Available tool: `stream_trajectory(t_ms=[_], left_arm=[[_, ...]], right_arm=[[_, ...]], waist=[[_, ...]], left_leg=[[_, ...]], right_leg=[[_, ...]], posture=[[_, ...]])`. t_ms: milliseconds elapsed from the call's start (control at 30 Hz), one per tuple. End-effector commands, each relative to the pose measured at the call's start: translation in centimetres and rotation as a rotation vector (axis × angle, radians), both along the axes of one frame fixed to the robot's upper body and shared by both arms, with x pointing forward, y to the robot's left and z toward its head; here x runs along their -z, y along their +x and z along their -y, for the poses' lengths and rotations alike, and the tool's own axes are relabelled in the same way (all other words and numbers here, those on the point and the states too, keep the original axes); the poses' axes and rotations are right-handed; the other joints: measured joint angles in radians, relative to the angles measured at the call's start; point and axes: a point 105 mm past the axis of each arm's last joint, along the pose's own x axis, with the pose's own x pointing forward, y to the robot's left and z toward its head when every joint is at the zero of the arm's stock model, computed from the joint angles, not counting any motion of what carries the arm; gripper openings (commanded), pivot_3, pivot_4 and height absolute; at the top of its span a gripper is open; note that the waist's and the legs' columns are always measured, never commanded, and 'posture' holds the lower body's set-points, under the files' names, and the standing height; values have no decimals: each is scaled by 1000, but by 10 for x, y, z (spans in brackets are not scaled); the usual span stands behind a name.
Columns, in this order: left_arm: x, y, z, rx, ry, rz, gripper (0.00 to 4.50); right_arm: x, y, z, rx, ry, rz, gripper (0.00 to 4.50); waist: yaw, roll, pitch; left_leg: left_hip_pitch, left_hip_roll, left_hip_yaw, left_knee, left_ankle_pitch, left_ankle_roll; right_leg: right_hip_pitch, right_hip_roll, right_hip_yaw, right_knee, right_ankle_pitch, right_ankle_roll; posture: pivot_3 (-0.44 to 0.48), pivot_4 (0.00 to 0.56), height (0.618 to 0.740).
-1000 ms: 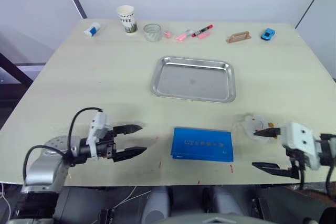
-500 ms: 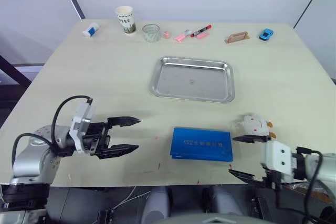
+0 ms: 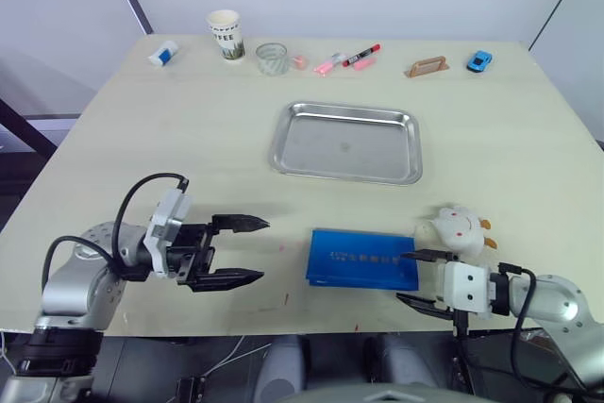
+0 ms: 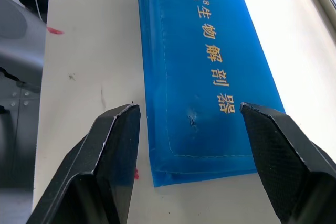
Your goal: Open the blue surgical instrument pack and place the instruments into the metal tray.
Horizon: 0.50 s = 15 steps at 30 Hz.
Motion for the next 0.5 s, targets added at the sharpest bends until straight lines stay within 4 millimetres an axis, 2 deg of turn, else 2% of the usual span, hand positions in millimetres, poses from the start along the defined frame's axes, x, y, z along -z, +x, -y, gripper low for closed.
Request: stream_trajectory(t_ms=[33,300,400,500], left_arm=[[-6,-4,6,59,7,37,4500],[-6,-5,9,69,6,37,4500],[-6,-4,10,71,4,38,4500],[-5,-4,10,74,5,37,4500]], right_arm=[[-5,1,-3,-7,10,41,3393],[-4,1,-1,14,18,41,3393],[-5,1,-1,13,28,38,2564],[-5,1,-1,12,34,34,1478]], waist=[[0,0,0],[0,0,0],[0,0,0],[-1,0,0]], left_leg=[[0,0,0,0,0,0],[0,0,0,0,0,0],[0,0,0,0,0,0],[0,0,0,0,0,0]], right_leg=[[0,0,0,0,0,0],[0,0,0,0,0,0],[0,0,0,0,0,0],[0,0,0,0,0,0]], posture=[[0,150,740],[0,150,740],[0,150,740],[0,150,740]])
